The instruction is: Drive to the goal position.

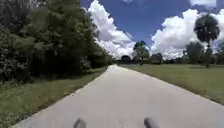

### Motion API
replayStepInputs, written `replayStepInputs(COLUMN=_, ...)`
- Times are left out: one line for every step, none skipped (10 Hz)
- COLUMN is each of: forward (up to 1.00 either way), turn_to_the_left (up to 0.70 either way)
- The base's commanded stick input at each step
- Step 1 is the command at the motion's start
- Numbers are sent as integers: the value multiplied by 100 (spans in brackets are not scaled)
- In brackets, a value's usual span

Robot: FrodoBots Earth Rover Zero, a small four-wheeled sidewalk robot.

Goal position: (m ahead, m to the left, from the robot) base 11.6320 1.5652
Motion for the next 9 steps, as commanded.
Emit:
replayStepInputs(forward=70, turn_to_the_left=2)
replayStepInputs(forward=70, turn_to_the_left=2)
replayStepInputs(forward=70, turn_to_the_left=2)
replayStepInputs(forward=70, turn_to_the_left=2)
replayStepInputs(forward=70, turn_to_the_left=2)
replayStepInputs(forward=70, turn_to_the_left=2)
replayStepInputs(forward=70, turn_to_the_left=2)
replayStepInputs(forward=70, turn_to_the_left=2)
replayStepInputs(forward=70, turn_to_the_left=2)
